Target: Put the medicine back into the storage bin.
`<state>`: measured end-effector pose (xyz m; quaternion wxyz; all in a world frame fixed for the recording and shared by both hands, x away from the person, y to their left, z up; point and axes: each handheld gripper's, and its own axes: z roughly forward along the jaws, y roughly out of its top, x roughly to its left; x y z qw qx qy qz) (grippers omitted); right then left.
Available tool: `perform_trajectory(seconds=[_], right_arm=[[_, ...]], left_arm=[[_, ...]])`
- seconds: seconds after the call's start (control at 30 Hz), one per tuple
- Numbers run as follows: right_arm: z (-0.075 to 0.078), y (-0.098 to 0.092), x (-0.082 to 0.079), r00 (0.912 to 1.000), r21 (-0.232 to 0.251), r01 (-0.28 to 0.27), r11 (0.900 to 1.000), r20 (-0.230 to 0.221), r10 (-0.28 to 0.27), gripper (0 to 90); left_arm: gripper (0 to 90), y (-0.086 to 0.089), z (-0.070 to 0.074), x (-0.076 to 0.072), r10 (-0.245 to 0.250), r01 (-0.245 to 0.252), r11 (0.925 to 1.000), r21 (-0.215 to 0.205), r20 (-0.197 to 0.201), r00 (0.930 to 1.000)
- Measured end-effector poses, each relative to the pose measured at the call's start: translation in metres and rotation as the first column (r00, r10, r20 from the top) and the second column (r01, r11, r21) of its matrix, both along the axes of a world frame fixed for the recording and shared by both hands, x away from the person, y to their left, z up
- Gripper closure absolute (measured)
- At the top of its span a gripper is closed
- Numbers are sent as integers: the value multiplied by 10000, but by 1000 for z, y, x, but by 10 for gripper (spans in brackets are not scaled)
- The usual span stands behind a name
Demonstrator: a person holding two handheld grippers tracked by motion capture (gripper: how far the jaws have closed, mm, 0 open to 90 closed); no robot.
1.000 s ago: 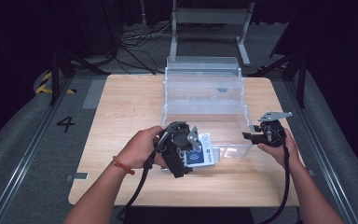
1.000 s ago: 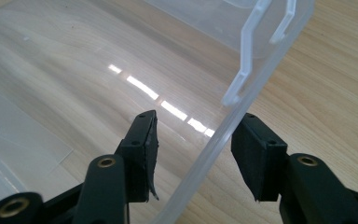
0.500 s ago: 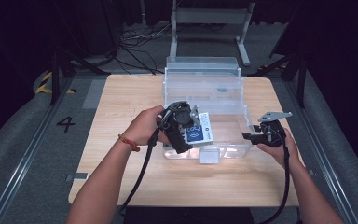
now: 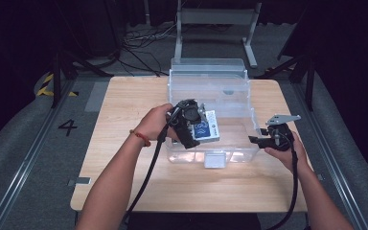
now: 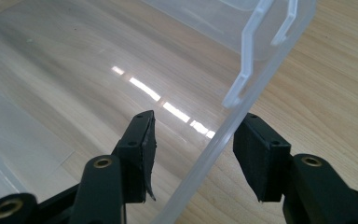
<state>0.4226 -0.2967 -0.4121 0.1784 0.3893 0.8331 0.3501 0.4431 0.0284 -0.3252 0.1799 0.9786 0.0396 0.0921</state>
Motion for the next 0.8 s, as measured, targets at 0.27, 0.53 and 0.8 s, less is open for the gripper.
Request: perform_trajectory(seconds=[0.27,0.53,0.8], right_arm=[[0,-1,0,10000,86,-45,10000,9,45,489],[-1,-2,0,9999,218,-161,9996,-6,161,462],[-1,-2,0,9999,204,-166,9997,-5,166,460]], left_arm=[[42,0,-19,14,-247,249,9996,97,-185,9995],[41,4,-36,22,-132,136,9998,140,-300,9995],[39,12,-46,25,-1,-6,9999,-114,-608,9982]])
